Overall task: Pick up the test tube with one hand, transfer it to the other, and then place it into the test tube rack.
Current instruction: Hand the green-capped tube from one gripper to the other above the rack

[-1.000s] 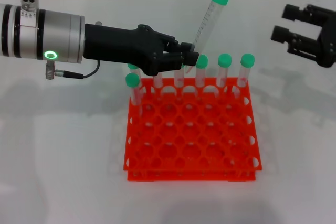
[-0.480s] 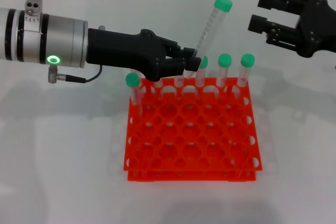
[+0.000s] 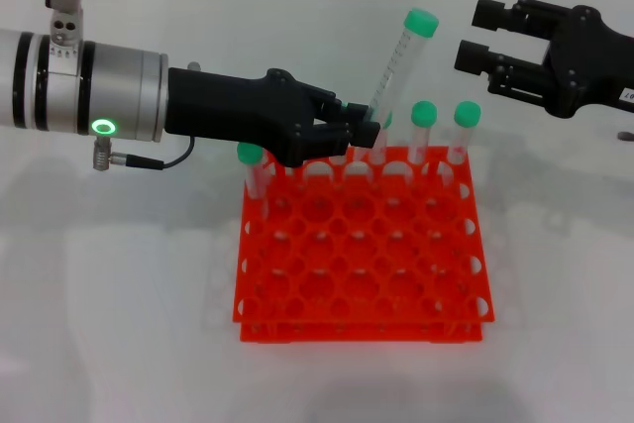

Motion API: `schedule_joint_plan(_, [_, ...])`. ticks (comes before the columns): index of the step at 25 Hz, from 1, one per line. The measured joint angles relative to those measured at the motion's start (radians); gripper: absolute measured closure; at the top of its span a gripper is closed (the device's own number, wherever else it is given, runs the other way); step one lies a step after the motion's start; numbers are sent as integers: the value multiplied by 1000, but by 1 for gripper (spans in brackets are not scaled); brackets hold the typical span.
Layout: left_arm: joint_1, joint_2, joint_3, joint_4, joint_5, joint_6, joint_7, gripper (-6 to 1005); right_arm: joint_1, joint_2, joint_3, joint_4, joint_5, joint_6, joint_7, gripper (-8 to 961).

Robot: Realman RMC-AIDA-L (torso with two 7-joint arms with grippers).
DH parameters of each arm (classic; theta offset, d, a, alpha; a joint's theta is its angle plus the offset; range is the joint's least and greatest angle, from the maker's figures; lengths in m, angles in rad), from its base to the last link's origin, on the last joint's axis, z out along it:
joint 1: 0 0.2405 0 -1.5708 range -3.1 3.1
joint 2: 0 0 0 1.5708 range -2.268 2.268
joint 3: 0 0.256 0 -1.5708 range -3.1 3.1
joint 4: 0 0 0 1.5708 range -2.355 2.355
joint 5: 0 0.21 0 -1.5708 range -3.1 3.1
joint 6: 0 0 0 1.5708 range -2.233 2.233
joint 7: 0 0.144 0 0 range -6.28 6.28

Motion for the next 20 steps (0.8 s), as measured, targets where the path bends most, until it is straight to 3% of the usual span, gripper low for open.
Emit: schedule_joint_plan(20, [-7,2,3,2,-2,0,1,819,37,5,-55,0,31,17,0,369])
